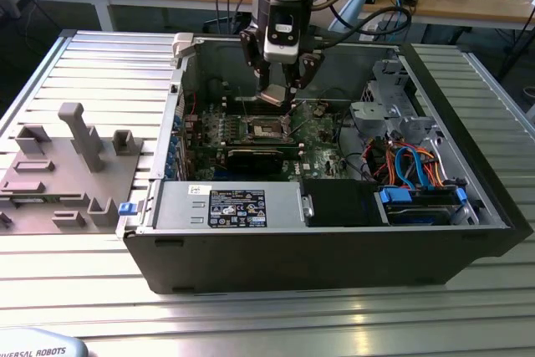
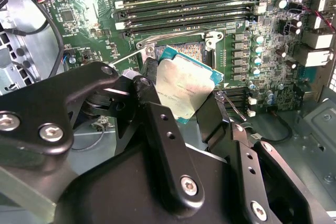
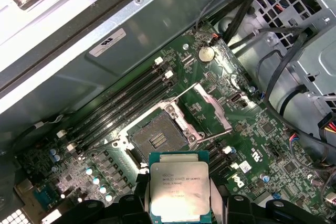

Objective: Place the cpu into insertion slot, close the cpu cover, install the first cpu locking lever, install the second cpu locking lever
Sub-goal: 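Place the cpu into insertion slot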

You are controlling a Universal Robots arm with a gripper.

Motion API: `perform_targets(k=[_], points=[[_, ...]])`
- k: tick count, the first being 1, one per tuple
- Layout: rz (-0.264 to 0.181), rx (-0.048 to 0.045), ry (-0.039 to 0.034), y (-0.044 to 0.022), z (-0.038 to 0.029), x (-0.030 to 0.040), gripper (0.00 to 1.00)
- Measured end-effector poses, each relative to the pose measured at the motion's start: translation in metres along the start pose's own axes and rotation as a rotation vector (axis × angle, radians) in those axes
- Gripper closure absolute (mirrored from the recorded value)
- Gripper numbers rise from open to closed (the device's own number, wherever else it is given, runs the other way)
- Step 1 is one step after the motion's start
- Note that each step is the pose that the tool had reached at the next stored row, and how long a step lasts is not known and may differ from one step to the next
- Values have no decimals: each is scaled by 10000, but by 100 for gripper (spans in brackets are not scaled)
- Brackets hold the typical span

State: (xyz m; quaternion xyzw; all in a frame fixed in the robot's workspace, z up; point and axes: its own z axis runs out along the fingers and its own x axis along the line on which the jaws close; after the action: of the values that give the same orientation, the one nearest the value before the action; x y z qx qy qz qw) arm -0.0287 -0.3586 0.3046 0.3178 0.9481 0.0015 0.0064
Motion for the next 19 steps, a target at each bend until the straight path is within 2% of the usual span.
perform_targets(k=[19], points=[[99, 1, -1, 0, 9, 0, 46]])
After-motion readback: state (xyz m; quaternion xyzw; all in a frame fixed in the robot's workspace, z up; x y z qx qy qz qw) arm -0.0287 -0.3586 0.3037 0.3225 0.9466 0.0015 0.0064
